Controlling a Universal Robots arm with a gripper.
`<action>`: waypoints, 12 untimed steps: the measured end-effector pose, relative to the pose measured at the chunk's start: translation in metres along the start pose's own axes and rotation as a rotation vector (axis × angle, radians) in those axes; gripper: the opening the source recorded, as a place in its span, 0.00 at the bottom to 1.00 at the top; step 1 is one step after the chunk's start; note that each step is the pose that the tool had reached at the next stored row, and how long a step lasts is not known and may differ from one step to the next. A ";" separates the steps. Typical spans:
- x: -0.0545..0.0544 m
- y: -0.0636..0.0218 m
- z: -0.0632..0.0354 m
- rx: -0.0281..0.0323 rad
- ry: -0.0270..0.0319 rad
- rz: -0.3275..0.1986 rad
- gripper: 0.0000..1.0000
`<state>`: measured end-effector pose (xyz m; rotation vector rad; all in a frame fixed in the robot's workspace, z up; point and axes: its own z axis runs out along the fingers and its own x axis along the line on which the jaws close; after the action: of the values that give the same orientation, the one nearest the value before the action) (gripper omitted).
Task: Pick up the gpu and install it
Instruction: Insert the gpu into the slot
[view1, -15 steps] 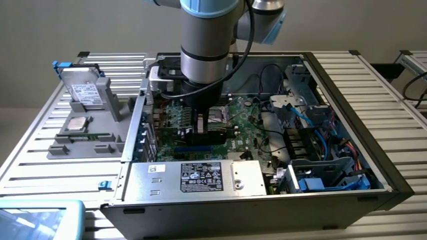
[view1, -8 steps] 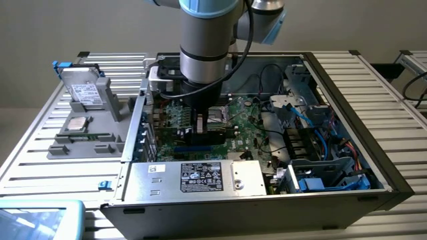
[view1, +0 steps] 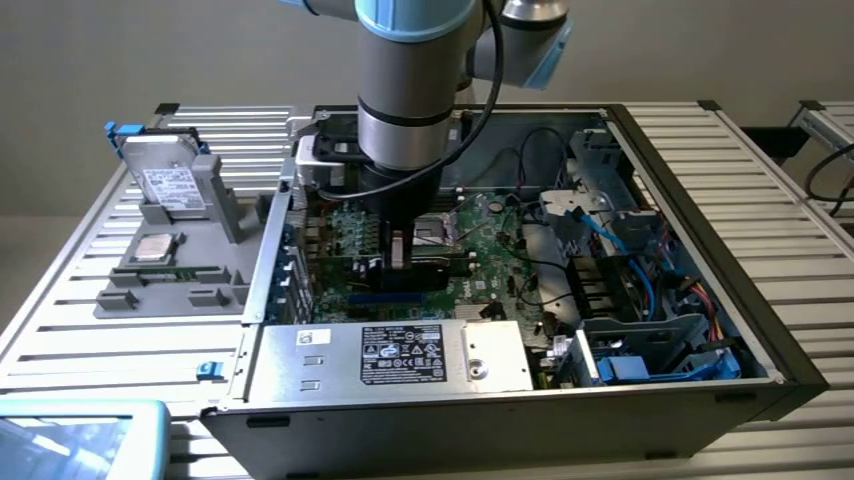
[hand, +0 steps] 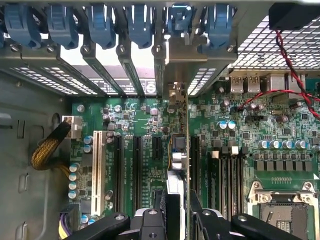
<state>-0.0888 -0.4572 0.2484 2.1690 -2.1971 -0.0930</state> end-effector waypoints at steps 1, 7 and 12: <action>0.000 0.0006 0.0000 -0.0004 -0.0002 0.000 0.28; -0.001 0.0008 0.0009 -0.0005 -0.0009 0.000 0.28; -0.001 0.0010 0.0022 -0.0024 -0.0019 0.000 0.28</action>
<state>-0.0900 -0.4564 0.2463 2.1684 -2.1970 -0.0977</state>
